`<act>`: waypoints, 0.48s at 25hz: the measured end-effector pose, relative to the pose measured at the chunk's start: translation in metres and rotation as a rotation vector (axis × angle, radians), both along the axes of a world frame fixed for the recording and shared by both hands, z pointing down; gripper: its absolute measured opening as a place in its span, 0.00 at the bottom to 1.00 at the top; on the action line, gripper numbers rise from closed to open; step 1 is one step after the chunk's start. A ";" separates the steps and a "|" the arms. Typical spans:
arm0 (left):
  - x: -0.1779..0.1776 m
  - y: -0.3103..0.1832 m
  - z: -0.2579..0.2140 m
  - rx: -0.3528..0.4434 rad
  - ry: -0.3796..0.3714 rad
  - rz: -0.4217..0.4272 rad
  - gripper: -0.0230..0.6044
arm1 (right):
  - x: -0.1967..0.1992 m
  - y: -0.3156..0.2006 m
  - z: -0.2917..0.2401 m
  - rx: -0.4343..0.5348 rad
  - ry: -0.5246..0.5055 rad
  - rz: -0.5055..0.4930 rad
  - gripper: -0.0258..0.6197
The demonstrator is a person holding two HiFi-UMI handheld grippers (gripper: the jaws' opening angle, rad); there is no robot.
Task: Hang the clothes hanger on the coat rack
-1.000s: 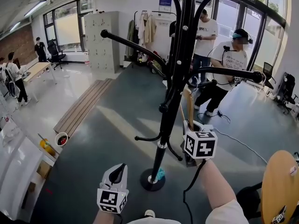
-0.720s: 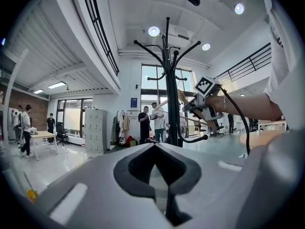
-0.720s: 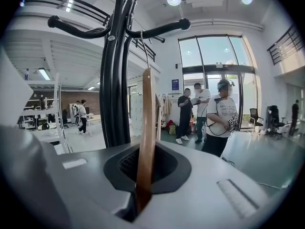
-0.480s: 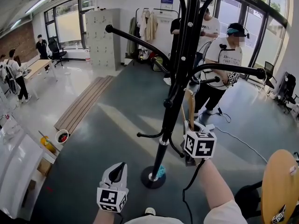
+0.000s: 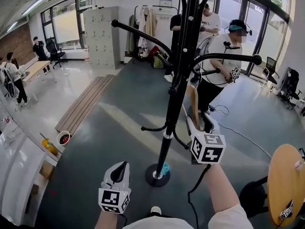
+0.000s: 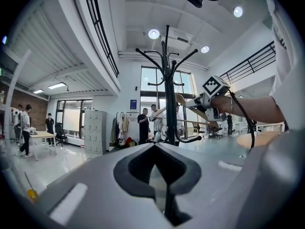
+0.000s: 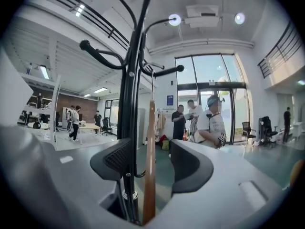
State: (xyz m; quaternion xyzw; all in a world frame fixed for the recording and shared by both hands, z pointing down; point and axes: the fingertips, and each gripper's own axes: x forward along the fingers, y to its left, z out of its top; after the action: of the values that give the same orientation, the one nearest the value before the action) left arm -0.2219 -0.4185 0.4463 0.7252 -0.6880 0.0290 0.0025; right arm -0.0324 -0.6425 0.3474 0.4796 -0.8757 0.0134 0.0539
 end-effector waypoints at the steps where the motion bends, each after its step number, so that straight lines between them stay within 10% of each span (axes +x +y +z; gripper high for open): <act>1: 0.000 0.003 -0.001 0.003 0.001 0.004 0.04 | 0.003 0.011 -0.008 0.044 0.003 0.007 0.47; 12: 0.005 0.048 -0.027 0.062 -0.017 0.095 0.04 | 0.027 0.149 -0.006 0.170 -0.020 0.077 0.34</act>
State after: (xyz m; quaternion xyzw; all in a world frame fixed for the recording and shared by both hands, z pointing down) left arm -0.2165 -0.3704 0.4191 0.7564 -0.6534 0.0138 -0.0274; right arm -0.0050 -0.4939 0.3415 0.5155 -0.8552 -0.0543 0.0036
